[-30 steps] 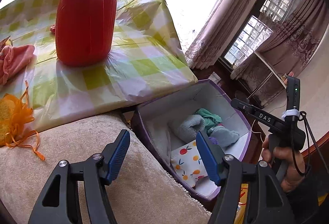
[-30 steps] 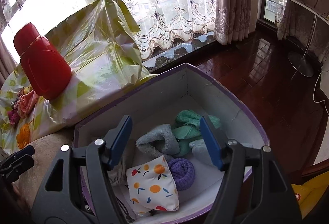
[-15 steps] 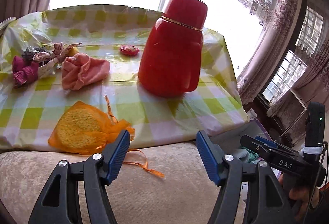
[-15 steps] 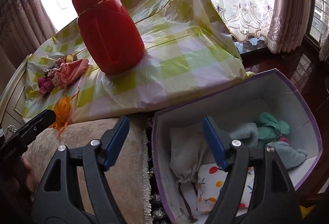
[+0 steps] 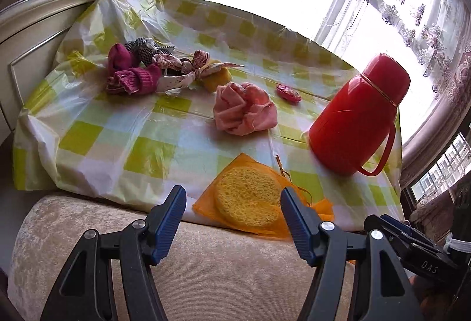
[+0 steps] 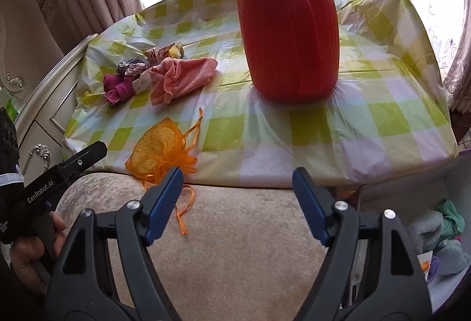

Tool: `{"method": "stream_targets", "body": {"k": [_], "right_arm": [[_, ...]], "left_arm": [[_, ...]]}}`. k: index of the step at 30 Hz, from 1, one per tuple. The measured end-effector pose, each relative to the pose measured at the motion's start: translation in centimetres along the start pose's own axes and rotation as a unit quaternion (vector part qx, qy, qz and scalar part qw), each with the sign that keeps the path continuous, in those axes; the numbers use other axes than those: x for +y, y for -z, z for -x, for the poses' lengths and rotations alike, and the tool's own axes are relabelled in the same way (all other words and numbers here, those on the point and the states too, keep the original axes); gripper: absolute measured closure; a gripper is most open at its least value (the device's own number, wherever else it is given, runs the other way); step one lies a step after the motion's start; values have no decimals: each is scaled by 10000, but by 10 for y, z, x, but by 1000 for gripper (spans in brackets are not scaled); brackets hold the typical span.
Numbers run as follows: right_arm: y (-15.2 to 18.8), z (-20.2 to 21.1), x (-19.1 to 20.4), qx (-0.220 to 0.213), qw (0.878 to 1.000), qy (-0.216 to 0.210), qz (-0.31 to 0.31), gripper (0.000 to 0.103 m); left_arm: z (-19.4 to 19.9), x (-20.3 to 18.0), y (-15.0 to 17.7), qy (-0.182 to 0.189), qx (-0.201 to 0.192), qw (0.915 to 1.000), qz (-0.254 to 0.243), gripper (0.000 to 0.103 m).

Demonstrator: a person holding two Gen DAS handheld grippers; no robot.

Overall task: Organize soft objects
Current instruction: 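Move both grippers back over the bed toward the remaining items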

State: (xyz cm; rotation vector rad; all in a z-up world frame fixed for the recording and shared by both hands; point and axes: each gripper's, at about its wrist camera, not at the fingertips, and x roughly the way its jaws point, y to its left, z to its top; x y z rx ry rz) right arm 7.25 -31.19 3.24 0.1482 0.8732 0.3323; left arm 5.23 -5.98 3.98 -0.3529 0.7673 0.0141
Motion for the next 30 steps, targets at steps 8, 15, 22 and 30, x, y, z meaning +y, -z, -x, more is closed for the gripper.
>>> {"method": "stream_targets", "body": {"k": [8, 15, 22, 30], "right_arm": [[-25, -17, 35, -128, 9994, -213, 235, 21], [-48, -32, 62, -265, 9983, -305, 421, 18], [-87, -45, 86, -445, 9969, -296, 582, 17], [-169, -75, 120, -732, 9937, 16, 853, 13]], "left_arm": [[-6, 25, -19, -207, -130, 9993, 283, 36], [-11, 39, -35, -330, -250, 9983, 402, 36], [-19, 55, -65, -514, -517, 9960, 509, 36], [-41, 89, -138, -708, -886, 9915, 636, 35]]}}
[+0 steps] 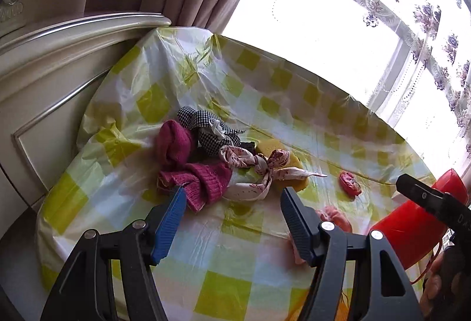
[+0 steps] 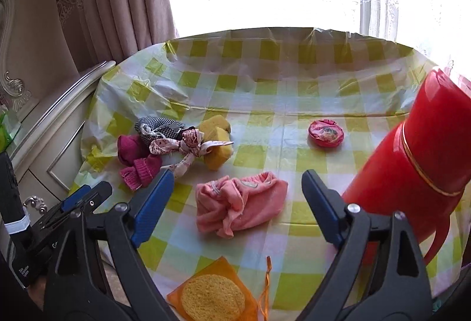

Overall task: Organize soft objects
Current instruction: 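Grasp the black-white houndstooth bag with the left gripper while the right gripper grasps the pink coin purse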

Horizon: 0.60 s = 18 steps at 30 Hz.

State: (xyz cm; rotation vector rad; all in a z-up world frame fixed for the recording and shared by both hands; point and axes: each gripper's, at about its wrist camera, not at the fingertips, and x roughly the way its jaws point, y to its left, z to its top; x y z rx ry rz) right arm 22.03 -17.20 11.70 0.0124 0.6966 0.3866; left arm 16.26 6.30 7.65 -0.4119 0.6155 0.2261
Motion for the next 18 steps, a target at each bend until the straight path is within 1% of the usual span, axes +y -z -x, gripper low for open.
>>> {"method": "stream_targets", "body": {"k": [2, 5, 8, 10, 13, 16, 18], "right_arm": [[-22, -19, -4, 17, 9997, 233, -78, 11], [-48, -56, -19, 158, 9975, 616, -303, 10], [-64, -95, -40, 304, 9924, 1081, -510, 10], [-70, -120, -53, 456, 9872, 1419, -573, 10], [-73, -155, -70, 722, 9777, 1837, -714, 10], [-71, -185, -88, 961, 9664, 2234, -829, 10], [-67, -200, -101, 1118, 9576, 2451, -1019, 10]], "left_arm": [[-19, 6, -19, -46, 49, 10000, 34, 29], [-57, 17, -47, -14, 251, 9995, 216, 25], [-100, 28, -69, 27, 596, 9974, 408, 23], [-128, 33, -79, -102, 868, 9953, 426, 22], [-160, 31, -86, -259, 1057, 9939, 188, 20], [-188, 28, -87, -448, 1414, 9888, -143, 20], [-199, 25, -84, -519, 1487, 9868, -368, 21]]}}
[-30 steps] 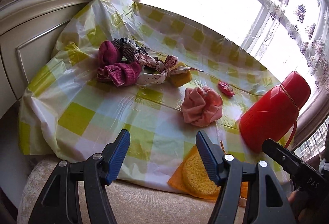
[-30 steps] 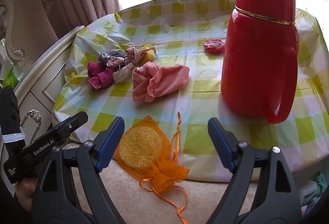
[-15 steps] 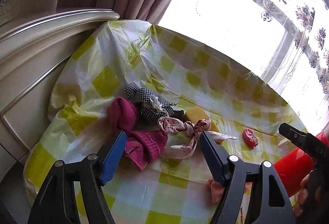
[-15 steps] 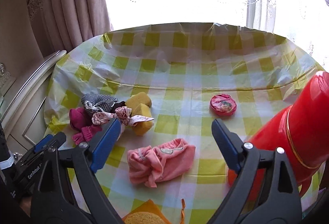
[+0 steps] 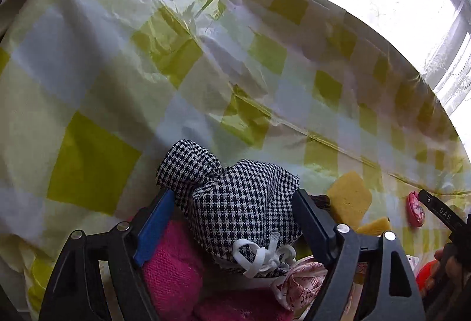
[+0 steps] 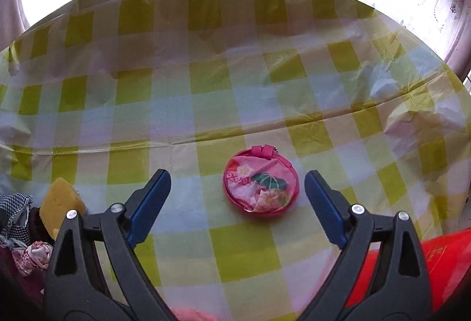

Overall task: Organize soft objects
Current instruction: 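Grasp the black-white houndstooth bag with the left gripper while the right gripper grasps the pink coin purse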

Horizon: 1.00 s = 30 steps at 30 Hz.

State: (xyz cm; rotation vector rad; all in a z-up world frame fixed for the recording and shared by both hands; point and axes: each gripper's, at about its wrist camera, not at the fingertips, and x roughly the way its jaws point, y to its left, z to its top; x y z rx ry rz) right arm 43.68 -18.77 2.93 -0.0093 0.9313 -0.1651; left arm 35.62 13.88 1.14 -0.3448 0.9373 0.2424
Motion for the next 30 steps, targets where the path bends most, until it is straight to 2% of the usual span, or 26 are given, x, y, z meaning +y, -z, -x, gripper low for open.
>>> {"method": "stream_targets", "body": {"k": [1, 2, 3, 5, 7, 10, 11, 12, 14, 15, 19, 22, 26, 30], "right_arm": [[0, -9, -3, 78, 9999, 67, -110, 10], [0, -18, -6, 158, 9996, 136, -213, 10], [0, -26, -8, 242, 9991, 169, -302, 10], [1, -43, -13, 432, 9978, 110, -482, 10], [1, -58, -19, 593, 9957, -125, -700, 10], [-3, -66, -20, 488, 9963, -311, -640, 15], [-5, -65, -18, 435, 9968, -394, -549, 27], [-8, -64, -15, 386, 9966, -559, -466, 45], [-14, -63, -6, 425, 9926, -1094, -301, 60], [-16, -63, 3, 453, 9892, -1387, -146, 63], [-10, -51, 53, 453, 9744, -2040, 831, 67], [3, -35, 83, 538, 9524, -2539, 1600, 77], [26, -12, 95, 561, 9322, -2696, 2350, 83], [50, 9, 81, 648, 9238, -2665, 2672, 87]], "left_arm": [[-4, -2, 0, -26, 18, 10000, -81, 27], [-9, -3, 0, 14, 66, 9999, -127, 38], [-15, -5, 2, 51, 173, 9997, -141, 59], [-23, -8, 5, 33, 192, 9996, -207, 62], [-24, -9, 6, 59, 152, 9996, -221, 65], [-23, -8, 8, 146, 125, 9996, -197, 71], [-22, -7, 8, 187, 108, 9996, -191, 72], [-22, -8, 8, 230, 86, 9995, -195, 73], [-20, -9, 11, 312, 61, 9992, -242, 74], [-20, -10, 11, 334, 62, 9990, -290, 75], [-18, -19, 13, 452, 84, 9979, -462, 77], [-14, -26, 18, 583, 129, 9961, -646, 78], [-3, -36, 32, 719, 188, 9926, -964, 80], [14, -48, 60, 769, 253, 9892, -1224, 81]]}}
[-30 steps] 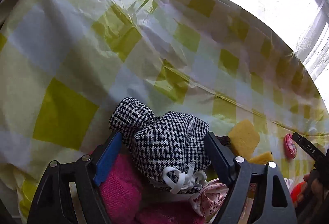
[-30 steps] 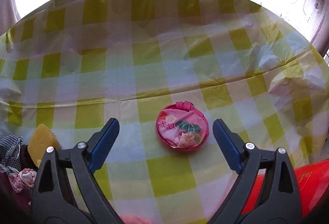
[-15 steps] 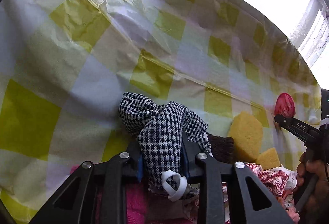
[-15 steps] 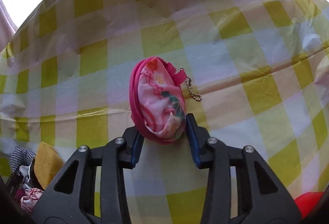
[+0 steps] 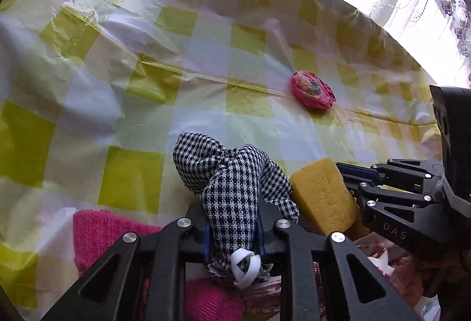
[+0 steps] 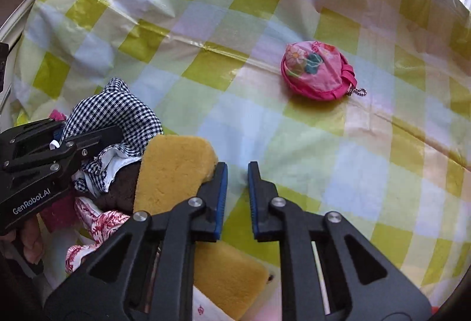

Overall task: Organize soft objects
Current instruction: 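Grasp the black-white houndstooth bag with the left gripper while the right gripper grasps the pink coin purse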

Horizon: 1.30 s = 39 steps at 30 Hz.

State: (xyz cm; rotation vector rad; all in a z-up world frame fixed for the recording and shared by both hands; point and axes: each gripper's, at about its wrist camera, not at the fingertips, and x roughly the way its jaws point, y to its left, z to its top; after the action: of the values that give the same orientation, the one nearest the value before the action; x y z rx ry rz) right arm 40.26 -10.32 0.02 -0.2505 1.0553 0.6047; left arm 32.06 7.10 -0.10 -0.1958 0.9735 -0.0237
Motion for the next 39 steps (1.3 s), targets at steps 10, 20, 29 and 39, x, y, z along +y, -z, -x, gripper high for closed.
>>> {"method": "stream_targets", "body": {"k": [10, 20, 29, 39], "right_arm": [[52, 55, 9, 147, 9997, 67, -195, 81], [-70, 21, -29, -903, 9845, 1144, -974, 4], [-95, -50, -54, -564, 9858, 1175, -1057, 4], [-72, -24, -25, -657, 9905, 1025, -642, 29]], "left_arm": [[70, -1, 70, 197, -804, 9950, 562, 82], [100, 38, 73, 348, -2081, 9605, 1815, 82], [113, 41, 80, 292, -2512, 9494, 1864, 82], [120, 34, 88, -79, -2550, 9502, 1791, 82]]}}
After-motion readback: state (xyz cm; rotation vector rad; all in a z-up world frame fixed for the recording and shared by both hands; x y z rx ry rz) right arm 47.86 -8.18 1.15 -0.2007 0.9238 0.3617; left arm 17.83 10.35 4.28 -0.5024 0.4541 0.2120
